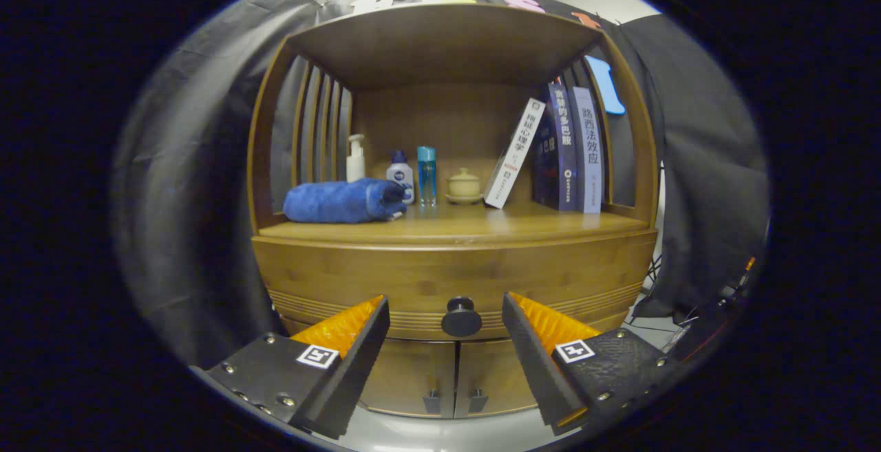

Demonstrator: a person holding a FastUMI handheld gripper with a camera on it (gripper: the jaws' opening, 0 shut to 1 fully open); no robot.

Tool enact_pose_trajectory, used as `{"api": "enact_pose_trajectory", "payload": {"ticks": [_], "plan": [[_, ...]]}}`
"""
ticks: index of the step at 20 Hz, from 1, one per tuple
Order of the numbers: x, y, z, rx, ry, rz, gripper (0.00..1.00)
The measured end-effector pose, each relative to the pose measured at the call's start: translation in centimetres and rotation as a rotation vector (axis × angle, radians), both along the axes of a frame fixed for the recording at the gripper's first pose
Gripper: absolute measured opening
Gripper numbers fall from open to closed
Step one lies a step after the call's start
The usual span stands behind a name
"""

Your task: Pull open the drawer, take out the items inside it, and place them on the countertop above the cabinet.

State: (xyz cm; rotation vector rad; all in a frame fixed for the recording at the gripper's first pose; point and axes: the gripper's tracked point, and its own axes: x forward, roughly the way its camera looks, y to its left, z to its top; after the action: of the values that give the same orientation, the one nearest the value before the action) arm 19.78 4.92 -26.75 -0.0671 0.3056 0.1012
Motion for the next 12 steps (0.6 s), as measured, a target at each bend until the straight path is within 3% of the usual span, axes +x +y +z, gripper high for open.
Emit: {"api": "enact_pose_trajectory", "payload": {"ticks": [3,7,10,12], "plan": [[1.3,-0.1,-2.3,-0.008,0.036,-0.01,0.94],[3.9,-0.7,-3.9,-0.035,0.035,-0.019,0.62],[3.2,-1.2,-3.1,-0.021,0.015,-0.054,0.4],[3.3,-1.0,-3.4,-0.024,0.015,-0.064,0.41]]}}
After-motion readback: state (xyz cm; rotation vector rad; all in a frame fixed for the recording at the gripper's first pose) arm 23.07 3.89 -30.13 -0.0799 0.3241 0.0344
